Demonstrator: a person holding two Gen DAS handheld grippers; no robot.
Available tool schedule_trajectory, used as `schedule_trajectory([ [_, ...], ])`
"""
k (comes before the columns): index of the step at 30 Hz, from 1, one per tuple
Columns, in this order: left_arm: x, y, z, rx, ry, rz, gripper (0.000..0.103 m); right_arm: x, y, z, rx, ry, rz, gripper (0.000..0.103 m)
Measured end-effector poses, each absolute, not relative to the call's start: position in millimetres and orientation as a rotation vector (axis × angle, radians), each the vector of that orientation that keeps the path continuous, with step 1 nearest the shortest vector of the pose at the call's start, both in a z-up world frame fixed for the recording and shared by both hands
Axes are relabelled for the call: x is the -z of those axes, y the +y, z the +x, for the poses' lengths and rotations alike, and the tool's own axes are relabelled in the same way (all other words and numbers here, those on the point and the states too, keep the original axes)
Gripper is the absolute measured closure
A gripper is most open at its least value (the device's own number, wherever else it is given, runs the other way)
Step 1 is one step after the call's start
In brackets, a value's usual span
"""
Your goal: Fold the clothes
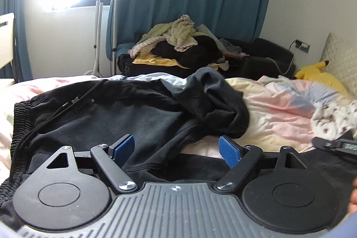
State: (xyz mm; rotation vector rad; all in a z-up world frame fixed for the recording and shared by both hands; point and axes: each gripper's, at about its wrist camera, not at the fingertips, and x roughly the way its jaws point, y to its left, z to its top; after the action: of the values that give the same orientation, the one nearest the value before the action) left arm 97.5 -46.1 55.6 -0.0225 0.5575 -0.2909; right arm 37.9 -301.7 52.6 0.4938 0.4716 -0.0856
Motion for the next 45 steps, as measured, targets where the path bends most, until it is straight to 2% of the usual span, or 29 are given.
schedule_trajectory([
  [6, -35.9, -38.3, 97.4, 0.307, 0.551, 0.011, 0.017, -55.3, -276.1, 43.5, 0.045, 0.454, 0.383, 0.098],
  [13, -29.8, -18.5, 102.2, 0.321, 0.56, -0.029, 0.016, -48.1, -271.0, 61.4, 0.067, 0.476, 0.396, 0.098],
  [25, -24.4, -17.1, 84.6, 0.373, 0.493, -0.025, 0.013, -36.8, -321.2, 205.9, 0.192, 0.499, 0.528, 0.093],
  [26, -21.2, -20.7, 86.8, 0.382, 0.502, -0.018, 0.013, -31.7, -328.8, 220.4, 0.196, 0.503, 0.55, 0.091],
  [28, -14.7, -27.9, 91.1, 0.4, 0.52, -0.006, 0.013, -20.6, -344.6, 249.3, 0.203, 0.51, 0.6, 0.077],
  [30, -8.2, -35.0, 95.4, 0.418, 0.538, 0.006, 0.013, -8.8, -359.8, 278.4, 0.205, 0.519, 0.654, 0.043],
  [33, 8.8, -45.0, 107.7, 0.48, 0.602, 0.011, 0.013, 8.7, -377.8, 317.4, 0.209, 0.497, 0.721, 0.043],
  [43, 52.6, -49.8, 148.0, 0.532, 0.75, -0.06, 0.013, 55.7, -392.7, 422.1, 0.297, 0.618, 0.668, 0.048],
  [44, 54.4, -49.3, 149.4, 0.539, 0.756, -0.061, 0.013, 56.2, -389.5, 425.4, 0.305, 0.621, 0.638, 0.061],
  [45, 56.1, -48.8, 150.9, 0.545, 0.762, -0.062, 0.013, 54.6, -385.8, 427.2, 0.311, 0.627, 0.598, 0.083],
])
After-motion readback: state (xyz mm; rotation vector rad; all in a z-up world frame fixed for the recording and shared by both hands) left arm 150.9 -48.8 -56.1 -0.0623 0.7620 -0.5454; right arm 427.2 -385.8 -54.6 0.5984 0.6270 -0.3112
